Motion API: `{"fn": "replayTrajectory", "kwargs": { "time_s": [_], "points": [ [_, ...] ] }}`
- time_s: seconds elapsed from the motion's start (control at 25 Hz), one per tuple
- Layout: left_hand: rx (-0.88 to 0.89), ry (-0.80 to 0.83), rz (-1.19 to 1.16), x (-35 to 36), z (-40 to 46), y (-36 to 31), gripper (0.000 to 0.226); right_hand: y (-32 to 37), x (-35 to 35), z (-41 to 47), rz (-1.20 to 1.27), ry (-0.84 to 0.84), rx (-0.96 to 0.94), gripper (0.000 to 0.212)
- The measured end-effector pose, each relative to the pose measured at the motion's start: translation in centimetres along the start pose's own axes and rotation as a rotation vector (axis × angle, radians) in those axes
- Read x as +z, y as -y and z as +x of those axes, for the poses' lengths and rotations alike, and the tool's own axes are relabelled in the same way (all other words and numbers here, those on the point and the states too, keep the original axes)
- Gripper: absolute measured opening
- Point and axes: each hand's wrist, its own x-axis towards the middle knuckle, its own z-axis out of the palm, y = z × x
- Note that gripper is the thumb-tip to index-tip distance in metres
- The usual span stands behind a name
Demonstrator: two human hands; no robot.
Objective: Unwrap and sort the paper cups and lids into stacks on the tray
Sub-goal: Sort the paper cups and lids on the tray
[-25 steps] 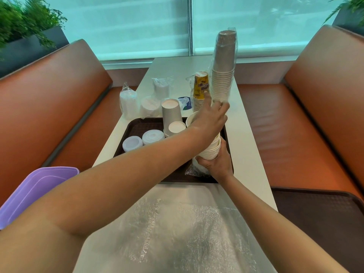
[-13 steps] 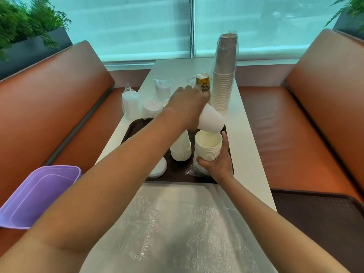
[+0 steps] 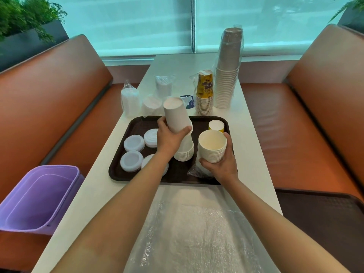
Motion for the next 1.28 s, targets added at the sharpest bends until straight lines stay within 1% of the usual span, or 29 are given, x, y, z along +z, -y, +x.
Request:
{"fn": "replayTrajectory", "kwargs": {
  "time_s": [0.08,0.16,0.2,0.24,0.28,0.32,0.4,0.44,0.48,0.52,0.56,0.64,0.68,0.72,0.76,0.88,0.96,1.04,1.16,1.24,1.28],
  "points": [
    [-0.060,0.084,0.072,0.8,-0.5,2.2,0.087,-0.1,0.1,0.0,-0.003,-0.008,-0.007,0.104],
    [-0.093,0.178,0.083,1.3,-0.8,3.6,0.090,-0.1,0.1,0.1,0.001,-0.009,-0.011,0.103],
    [-0.094,0.206,0.077,1.3,-0.8,3.8,0.092,-0.1,0.1,0.1,0.001,-0.006,-0.012,0.102],
    [-0.053,0.199,0.099,1.2,-1.0,3.9,0.094,-0.1,0.0,0.1,0.002,-0.003,-0.008,0.102],
    [0.034,0.144,0.151,1.2,-1.3,3.9,0.095,-0.1,0.0,0.0,0.007,-0.001,-0.001,0.102],
    [0.161,0.050,0.197,1.1,-1.8,3.7,0.091,-0.1,0.0,0.1,0.022,-0.004,0.005,0.102],
    [0.513,-0.146,0.226,1.1,-3.4,2.7,0.073,0.0,0.2,0.1,0.069,-0.005,0.006,0.103],
    [0.692,-0.169,0.242,1.3,-3.9,1.8,0.064,0.1,0.2,0.1,0.095,0.002,-0.005,0.102],
    [0.853,-0.136,0.287,1.7,-4.2,0.7,0.058,0.1,0.3,0.2,0.113,0.010,-0.012,0.099],
    [0.949,-0.038,0.355,2.1,-4.3,-0.5,0.056,0.0,0.4,0.3,0.131,0.024,-0.016,0.096],
    [0.953,0.109,0.449,2.6,-4.5,-2.0,0.057,-0.2,0.5,0.4,0.144,0.037,-0.005,0.094],
    [0.751,0.415,0.734,3.3,-4.5,-4.2,0.066,-0.6,0.7,0.5,0.157,0.057,0.036,0.100],
    [0.658,0.503,0.858,3.4,-4.2,-4.7,0.070,-0.6,0.6,0.4,0.131,0.062,0.045,0.104],
    [0.594,0.567,0.927,3.4,-3.9,-5.1,0.072,-0.5,0.4,0.3,0.098,0.066,0.043,0.106],
    [0.560,0.607,0.942,3.2,-3.7,-5.3,0.072,-0.6,0.3,0.3,0.088,0.069,0.039,0.104],
    [0.548,0.634,0.895,2.7,-3.0,-6.1,0.070,0.2,0.1,0.3,0.123,0.094,0.033,0.099],
    [0.544,0.614,0.882,2.5,-3.0,-6.6,0.069,0.7,0.4,0.4,0.170,0.062,0.012,0.103],
    [0.545,0.609,0.876,2.5,-3.0,-7.0,0.069,1.0,0.6,0.4,0.197,0.026,0.017,0.102],
    [0.527,0.642,0.832,2.1,-2.9,-7.7,0.072,1.2,0.3,0.4,0.187,0.017,0.049,0.087],
    [0.503,0.614,0.724,1.4,-2.8,-9.0,0.072,1.0,-0.3,0.5,0.163,0.009,0.038,0.079],
    [0.493,0.594,0.681,1.1,-2.8,-9.6,0.071,0.8,-0.6,0.6,0.151,0.005,0.033,0.079]
  ]
}}
